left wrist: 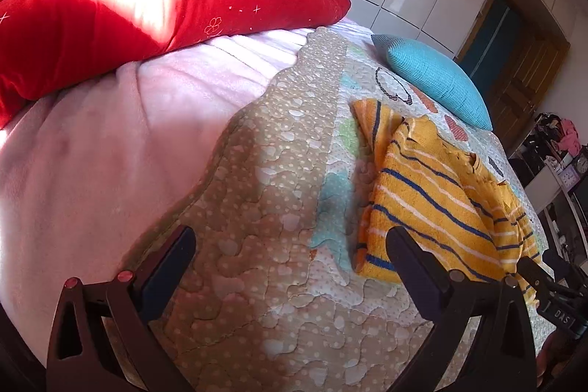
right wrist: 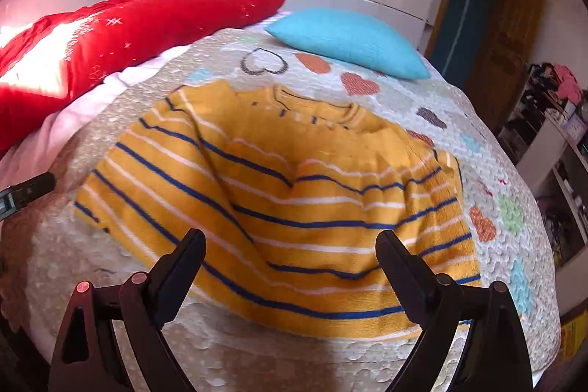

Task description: Fold small clothes

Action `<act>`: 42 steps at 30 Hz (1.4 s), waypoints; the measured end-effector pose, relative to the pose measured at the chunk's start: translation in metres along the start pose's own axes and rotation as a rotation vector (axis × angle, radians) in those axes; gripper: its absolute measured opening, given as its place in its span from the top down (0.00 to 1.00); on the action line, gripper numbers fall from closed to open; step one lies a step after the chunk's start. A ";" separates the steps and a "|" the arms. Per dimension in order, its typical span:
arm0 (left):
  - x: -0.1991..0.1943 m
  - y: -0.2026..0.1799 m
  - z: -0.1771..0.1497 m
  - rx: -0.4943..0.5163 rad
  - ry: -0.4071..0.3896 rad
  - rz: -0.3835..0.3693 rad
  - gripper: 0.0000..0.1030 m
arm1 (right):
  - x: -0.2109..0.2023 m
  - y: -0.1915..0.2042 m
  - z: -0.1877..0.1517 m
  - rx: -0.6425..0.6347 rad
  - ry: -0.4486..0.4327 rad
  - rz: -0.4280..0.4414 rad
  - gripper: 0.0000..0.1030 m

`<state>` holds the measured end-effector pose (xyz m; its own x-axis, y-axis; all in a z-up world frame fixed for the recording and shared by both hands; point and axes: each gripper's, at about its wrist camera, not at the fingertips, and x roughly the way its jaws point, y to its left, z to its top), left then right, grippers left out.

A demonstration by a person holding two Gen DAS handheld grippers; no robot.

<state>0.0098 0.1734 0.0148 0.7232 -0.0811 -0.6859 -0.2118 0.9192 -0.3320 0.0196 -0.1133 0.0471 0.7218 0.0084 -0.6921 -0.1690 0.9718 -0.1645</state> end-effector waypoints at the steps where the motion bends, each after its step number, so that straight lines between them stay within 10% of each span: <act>1: 0.001 0.002 0.000 -0.008 0.005 -0.004 0.00 | -0.001 0.010 0.001 -0.022 0.000 0.023 0.06; 13: -0.002 0.007 0.003 0.021 -0.026 0.079 0.00 | 0.042 0.110 -0.012 -0.252 0.126 0.168 0.11; 42: 0.001 0.020 0.005 -0.024 -0.009 0.065 0.00 | 0.074 0.124 -0.003 -0.231 0.100 0.102 0.05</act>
<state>0.0098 0.1935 0.0109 0.7132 -0.0178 -0.7008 -0.2744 0.9128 -0.3024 0.0500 0.0075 -0.0262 0.6250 0.0685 -0.7776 -0.3944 0.8874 -0.2388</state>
